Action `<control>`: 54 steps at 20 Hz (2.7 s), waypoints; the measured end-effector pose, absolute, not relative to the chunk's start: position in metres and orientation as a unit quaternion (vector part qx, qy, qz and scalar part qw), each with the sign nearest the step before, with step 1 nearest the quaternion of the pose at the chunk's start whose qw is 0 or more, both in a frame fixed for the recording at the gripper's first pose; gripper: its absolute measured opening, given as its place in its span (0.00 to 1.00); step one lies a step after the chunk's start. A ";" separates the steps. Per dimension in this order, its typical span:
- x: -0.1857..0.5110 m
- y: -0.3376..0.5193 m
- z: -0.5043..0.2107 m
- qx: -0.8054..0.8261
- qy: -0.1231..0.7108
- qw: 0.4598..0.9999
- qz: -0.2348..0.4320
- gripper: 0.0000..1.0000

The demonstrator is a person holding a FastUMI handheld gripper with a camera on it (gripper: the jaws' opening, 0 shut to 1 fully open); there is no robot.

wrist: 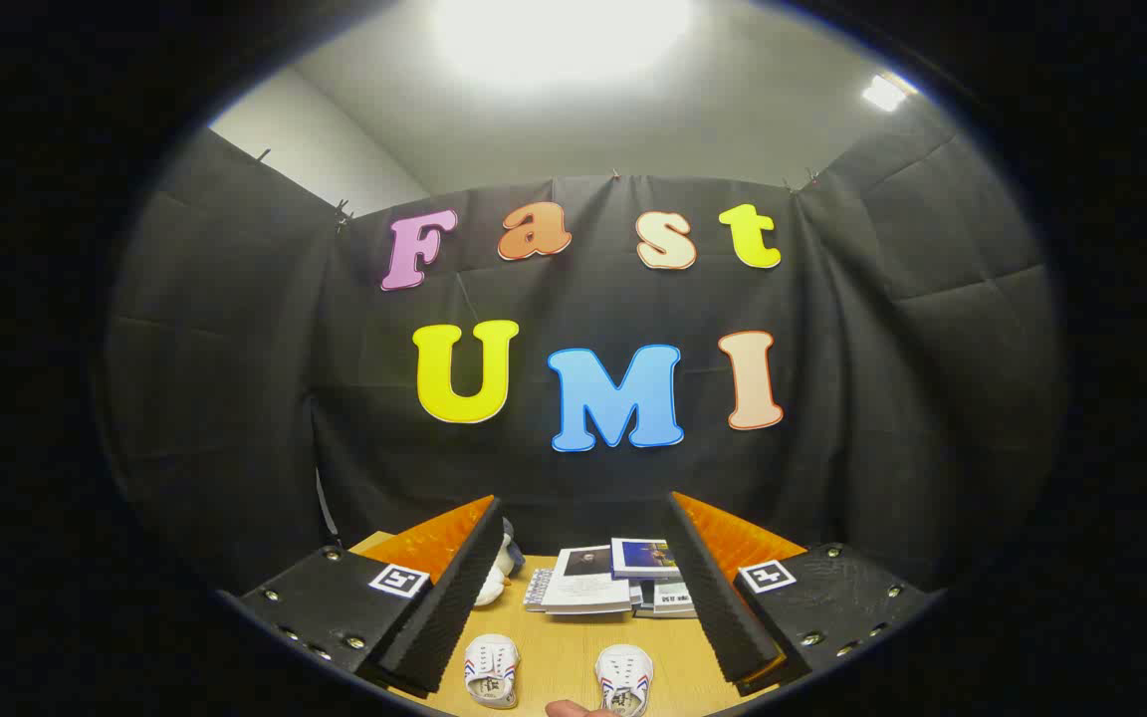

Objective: Open the storage box then place both shoes into the box .Put the left shoe in first, then the right shoe, with the right side of both shoes facing outward in a uniform manner.

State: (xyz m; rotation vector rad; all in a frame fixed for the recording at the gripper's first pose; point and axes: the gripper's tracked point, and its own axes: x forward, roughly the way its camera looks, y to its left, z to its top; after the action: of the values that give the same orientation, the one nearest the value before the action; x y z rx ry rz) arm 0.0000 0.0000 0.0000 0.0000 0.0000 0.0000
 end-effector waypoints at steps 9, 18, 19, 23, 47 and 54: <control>0.013 -0.016 0.000 0.012 0.003 1.000 -0.013 0.97; 0.024 -0.024 -0.014 0.005 0.019 1.000 -0.015 0.98; 0.025 -0.026 -0.014 0.004 0.019 1.000 -0.017 0.98; 0.034 -0.033 -0.027 0.007 0.026 0.999 -0.027 0.98; 0.106 0.142 -0.212 0.196 0.262 0.920 0.216 0.98; 0.109 0.206 -0.270 0.281 0.358 0.847 0.274 0.98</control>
State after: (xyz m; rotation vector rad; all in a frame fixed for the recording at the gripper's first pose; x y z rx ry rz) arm 0.1095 0.2063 -0.2699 0.5931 0.7543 0.5778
